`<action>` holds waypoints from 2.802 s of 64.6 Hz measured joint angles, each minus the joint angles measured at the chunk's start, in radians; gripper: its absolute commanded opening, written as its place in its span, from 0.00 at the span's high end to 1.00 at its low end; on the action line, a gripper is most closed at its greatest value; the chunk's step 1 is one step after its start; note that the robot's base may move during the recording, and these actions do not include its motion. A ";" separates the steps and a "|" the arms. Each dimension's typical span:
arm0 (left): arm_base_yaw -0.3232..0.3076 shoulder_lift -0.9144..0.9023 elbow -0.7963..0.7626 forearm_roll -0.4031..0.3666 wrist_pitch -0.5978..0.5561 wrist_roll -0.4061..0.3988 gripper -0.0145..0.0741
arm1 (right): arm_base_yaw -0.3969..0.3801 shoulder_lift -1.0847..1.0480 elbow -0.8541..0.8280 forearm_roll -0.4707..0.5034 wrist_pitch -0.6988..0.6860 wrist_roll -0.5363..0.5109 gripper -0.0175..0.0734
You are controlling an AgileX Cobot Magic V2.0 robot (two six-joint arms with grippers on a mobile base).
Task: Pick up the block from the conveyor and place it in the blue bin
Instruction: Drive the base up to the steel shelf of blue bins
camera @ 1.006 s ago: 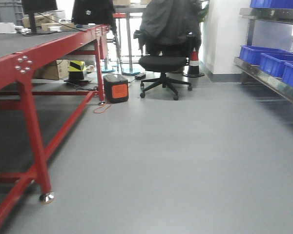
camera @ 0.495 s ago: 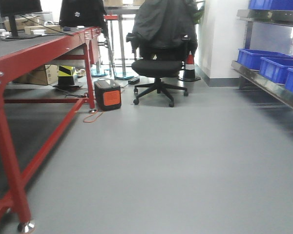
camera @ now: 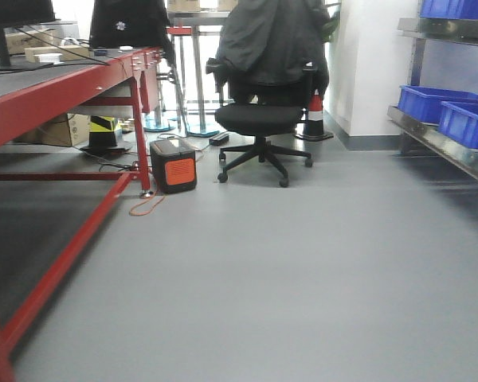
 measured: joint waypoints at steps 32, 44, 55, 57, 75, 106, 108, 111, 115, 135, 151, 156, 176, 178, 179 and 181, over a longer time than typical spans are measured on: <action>0.000 0.000 0.000 0.000 0.000 0.000 0.96 | 0.000 0.000 0.000 0.000 0.002 0.000 0.98; 0.000 0.000 0.000 0.000 0.000 0.000 0.96 | 0.000 0.000 0.000 0.000 0.002 0.000 0.98; 0.000 0.000 0.000 0.000 0.000 0.000 0.96 | 0.000 0.000 0.000 0.000 0.002 0.000 0.98; 0.000 0.000 0.000 0.000 0.000 0.000 0.96 | 0.000 0.000 0.000 0.000 0.002 0.000 0.98; 0.000 0.000 0.000 0.000 0.000 0.000 0.96 | 0.000 0.000 0.000 0.000 0.002 0.000 0.98; 0.000 0.000 0.000 0.000 0.000 0.000 0.96 | 0.000 0.000 0.000 0.000 0.002 0.000 0.98; 0.000 0.000 0.000 0.000 0.000 0.000 0.96 | 0.000 0.000 0.000 0.000 0.002 0.000 0.98; 0.000 0.000 0.000 0.000 0.000 0.000 0.96 | 0.000 0.000 0.000 0.000 0.002 0.000 0.98; 0.000 0.000 0.000 0.000 0.000 0.000 0.96 | 0.000 0.000 0.000 0.000 0.002 0.000 0.98; 0.000 0.000 0.000 0.000 0.000 0.000 0.96 | 0.000 0.000 0.000 0.000 0.002 0.000 0.98; 0.000 0.000 0.000 0.000 0.000 0.000 0.96 | 0.000 0.000 0.000 0.000 0.002 0.000 0.98; 0.000 0.000 0.000 0.000 0.000 0.000 0.96 | 0.000 0.000 0.000 0.000 0.002 0.000 0.98; 0.000 0.000 0.000 0.000 0.000 0.000 0.96 | 0.000 0.000 0.000 0.000 0.002 0.000 0.98; 0.000 0.000 0.000 0.000 0.000 0.000 0.96 | 0.000 0.000 0.000 0.000 0.002 0.000 0.98; 0.000 0.000 0.000 0.000 0.000 0.000 0.96 | 0.000 0.000 0.000 0.000 0.002 0.000 0.98; 0.000 0.000 0.000 0.000 0.000 0.000 0.96 | 0.000 0.000 0.000 0.000 0.002 0.000 0.98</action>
